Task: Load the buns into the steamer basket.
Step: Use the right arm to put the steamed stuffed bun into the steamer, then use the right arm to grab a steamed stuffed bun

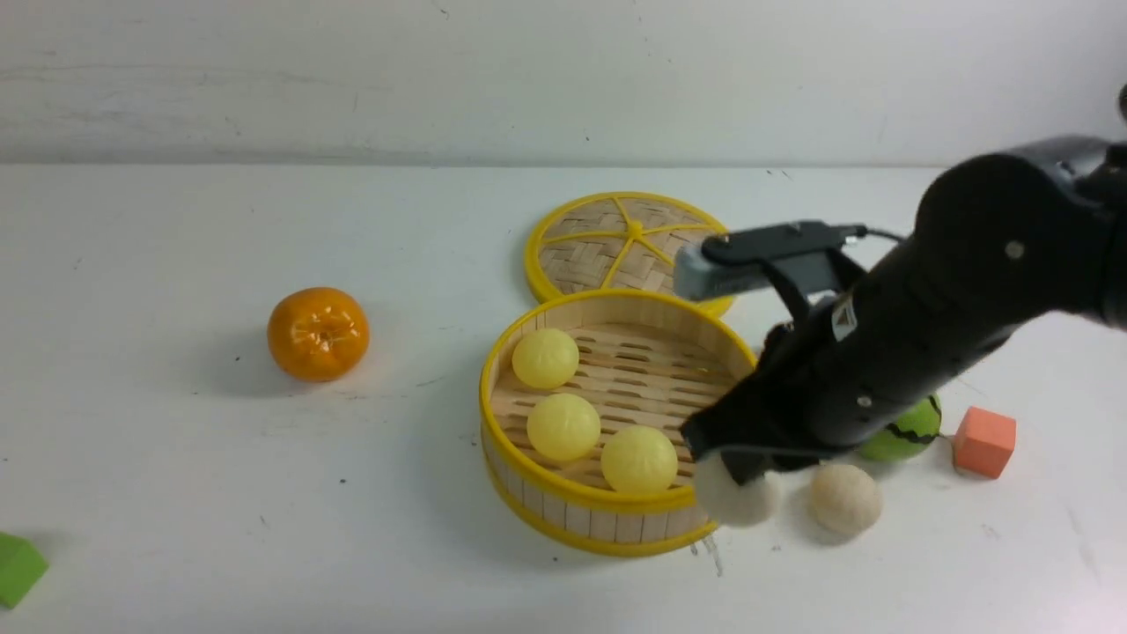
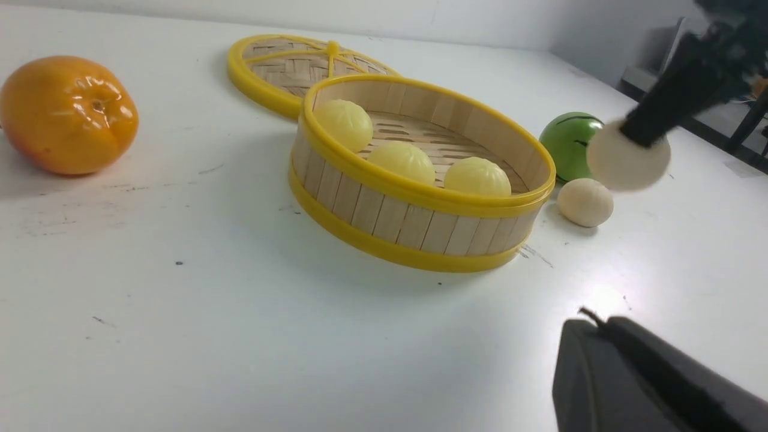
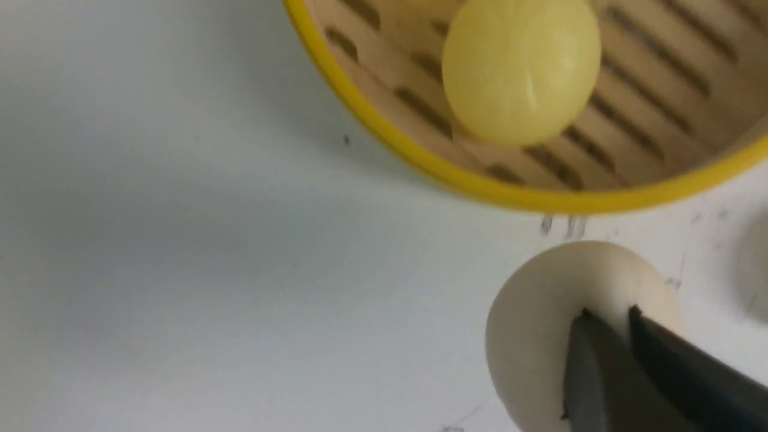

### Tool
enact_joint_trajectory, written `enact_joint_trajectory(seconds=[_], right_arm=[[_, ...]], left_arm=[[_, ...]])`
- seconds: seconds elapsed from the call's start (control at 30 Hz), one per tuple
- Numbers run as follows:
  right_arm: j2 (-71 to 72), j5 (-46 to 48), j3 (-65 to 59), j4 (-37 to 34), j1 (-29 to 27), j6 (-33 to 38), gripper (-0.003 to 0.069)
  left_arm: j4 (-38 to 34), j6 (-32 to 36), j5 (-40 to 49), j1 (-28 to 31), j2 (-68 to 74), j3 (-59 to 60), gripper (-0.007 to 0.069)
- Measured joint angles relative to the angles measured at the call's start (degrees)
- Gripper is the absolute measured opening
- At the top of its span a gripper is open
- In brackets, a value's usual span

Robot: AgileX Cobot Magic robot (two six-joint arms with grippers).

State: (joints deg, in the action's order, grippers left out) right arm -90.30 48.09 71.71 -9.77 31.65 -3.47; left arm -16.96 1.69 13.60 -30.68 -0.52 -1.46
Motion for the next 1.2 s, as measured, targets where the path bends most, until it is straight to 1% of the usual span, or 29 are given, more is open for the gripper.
enact_joint_trajectory(seconds=[0.13, 0.33, 0.53, 0.63, 0.73, 0.8, 0.83, 0.87, 0.9, 0.93, 1.0, 1.03, 1.07, 1.1, 1.13, 1.2], right_arm=[[-4.88, -2.21, 4.90, 0.06, -2.38, 0.00, 0.0011], [-13.86, -1.67, 10.41, -1.44, -6.52, 0.29, 0.0012], [-18.81, -2.53, 12.34, -2.30, -8.33, 0.18, 0.0022], [-20.85, -2.79, 12.39, -3.63, -8.74, -0.24, 0.0048], [-21.52, -2.83, 12.51, -4.50, -8.74, -1.63, 0.0112], [-21.52, -2.92, 12.56, -4.65, -8.74, -2.31, 0.0181], [-21.52, -2.92, 12.63, -4.65, -8.74, -2.39, 0.0199], [-21.46, -2.54, 12.96, -4.70, -8.74, -3.08, 0.0278], [-21.14, -1.94, 13.36, -4.70, -8.74, -3.32, 0.0330], [-21.07, -1.94, 13.44, -4.70, -8.74, -3.31, 0.0340], [-19.21, 0.95, 14.96, -4.70, -8.74, -3.41, 0.0468], [-19.00, 1.22, 15.10, -4.70, -8.74, -3.35, 0.0468], [-17.12, 3.33, 15.97, -4.70, -8.74, -2.86, 0.0510], [-14.74, 5.82, 16.43, -4.15, -8.74, -2.18, 0.0533], [-14.36, 6.23, 16.43, -4.15, -8.74, -2.07, 0.0533], [-9.51, 10.71, 15.37, -0.57, -8.74, -1.72, 0.0522]], left_arm=[[0.00, 0.00, 0.00, 0.00, 0.00, 0.00, 0.0004], [0.00, 0.00, 0.00, 0.00, 0.00, 0.00, 0.0004], [0.00, 0.00, 0.00, 0.00, 0.00, 0.00, 0.0008], [0.00, 0.00, 0.00, 0.00, 0.00, 0.00, 0.0013], [0.00, 0.00, 0.00, 0.00, 0.00, 0.00, 0.0017], [0.00, 0.00, 0.00, 0.00, 0.00, 0.00, 0.0018], [0.00, 0.00, 0.00, 0.00, 0.00, 0.00, 0.0018], [0.00, 0.00, 0.00, 0.00, 0.00, 0.00, 0.0018], [0.00, 0.00, 0.00, 0.00, 0.00, 0.00, 0.0018], [0.00, 0.00, 0.00, 0.00, 0.00, 0.00, 0.0018], [0.00, 0.00, 0.00, 0.00, 0.00, 0.00, 0.0018], [0.00, 0.00, 0.00, 0.00, 0.00, 0.00, 0.0018], [0.00, 0.00, 0.00, 0.00, 0.00, 0.00, 0.0018], [0.00, 0.00, 0.00, 0.00, 0.00, 0.00, 0.0018], [0.00, 0.00, 0.00, 0.00, 0.00, 0.00, 0.0018], [0.00, 0.00, 0.00, 0.00, 0.00, 0.00, 0.0020]])
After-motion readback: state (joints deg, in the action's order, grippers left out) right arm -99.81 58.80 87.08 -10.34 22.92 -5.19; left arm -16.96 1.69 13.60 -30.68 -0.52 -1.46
